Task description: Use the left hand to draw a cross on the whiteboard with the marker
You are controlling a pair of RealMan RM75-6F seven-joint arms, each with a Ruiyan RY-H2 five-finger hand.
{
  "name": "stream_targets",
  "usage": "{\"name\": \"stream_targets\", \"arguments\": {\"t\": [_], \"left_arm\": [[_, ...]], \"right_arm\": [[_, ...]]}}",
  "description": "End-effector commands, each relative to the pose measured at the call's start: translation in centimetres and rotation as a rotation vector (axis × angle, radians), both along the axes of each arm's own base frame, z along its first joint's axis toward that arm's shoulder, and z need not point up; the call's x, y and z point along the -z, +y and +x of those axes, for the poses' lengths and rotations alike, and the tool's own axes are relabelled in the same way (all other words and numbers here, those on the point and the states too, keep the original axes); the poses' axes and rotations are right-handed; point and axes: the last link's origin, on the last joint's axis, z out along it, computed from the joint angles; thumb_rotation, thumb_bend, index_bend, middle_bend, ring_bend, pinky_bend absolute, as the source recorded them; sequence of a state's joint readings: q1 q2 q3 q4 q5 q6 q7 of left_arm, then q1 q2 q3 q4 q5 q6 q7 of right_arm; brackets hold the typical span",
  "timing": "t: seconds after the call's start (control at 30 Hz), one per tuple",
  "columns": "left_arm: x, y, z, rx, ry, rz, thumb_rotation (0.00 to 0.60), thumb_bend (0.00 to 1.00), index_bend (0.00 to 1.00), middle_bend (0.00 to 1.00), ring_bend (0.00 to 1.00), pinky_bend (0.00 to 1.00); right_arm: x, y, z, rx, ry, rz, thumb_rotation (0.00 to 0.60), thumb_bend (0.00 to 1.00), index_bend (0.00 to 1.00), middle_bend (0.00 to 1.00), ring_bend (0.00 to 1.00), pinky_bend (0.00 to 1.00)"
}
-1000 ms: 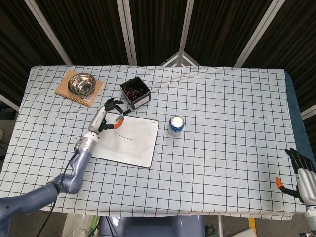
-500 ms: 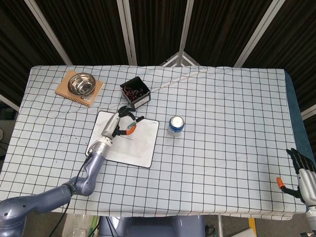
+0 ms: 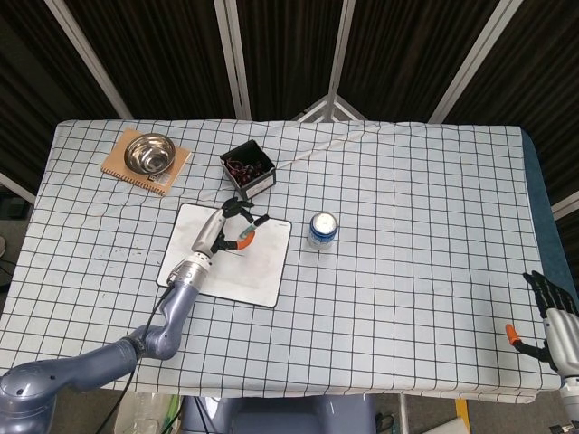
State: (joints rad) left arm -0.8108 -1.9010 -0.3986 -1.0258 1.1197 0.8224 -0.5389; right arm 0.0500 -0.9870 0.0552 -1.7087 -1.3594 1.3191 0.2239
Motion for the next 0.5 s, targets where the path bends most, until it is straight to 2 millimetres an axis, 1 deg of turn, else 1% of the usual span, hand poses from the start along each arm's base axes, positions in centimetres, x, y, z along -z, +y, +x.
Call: {"name": "stream_targets", "arguments": {"t": [0.03, 0.33, 0.5], "left_arm": [[0.21, -0.06, 0.07, 0.001, 0.002, -0.005, 0.600, 0.55, 0.71, 0.20, 0.00, 0.02], [0.58, -0.21, 0.06, 0.004, 0.013, -0.014, 0.600, 0.55, 0.71, 0.20, 0.00, 0.02], [0.66, -0.36, -0.27, 0.005, 0.029, -0.021, 0.600, 0.55, 0.71, 0.20, 0.00, 0.02]], "right_arm": [[-0.01, 0.00, -0.02, 0.001, 0.002, 0.000, 0.600, 0.35, 0.00, 0.00, 0.00, 0.00], [-0.02, 0.02, -0.05, 0.003, 0.004, 0.000, 0.600, 0.35, 0.00, 0.00, 0.00, 0.00], [-0.01, 0.00, 0.00, 0.001, 0.005, 0.000, 0.600, 0.35, 0.00, 0.00, 0.00, 0.00]]}}
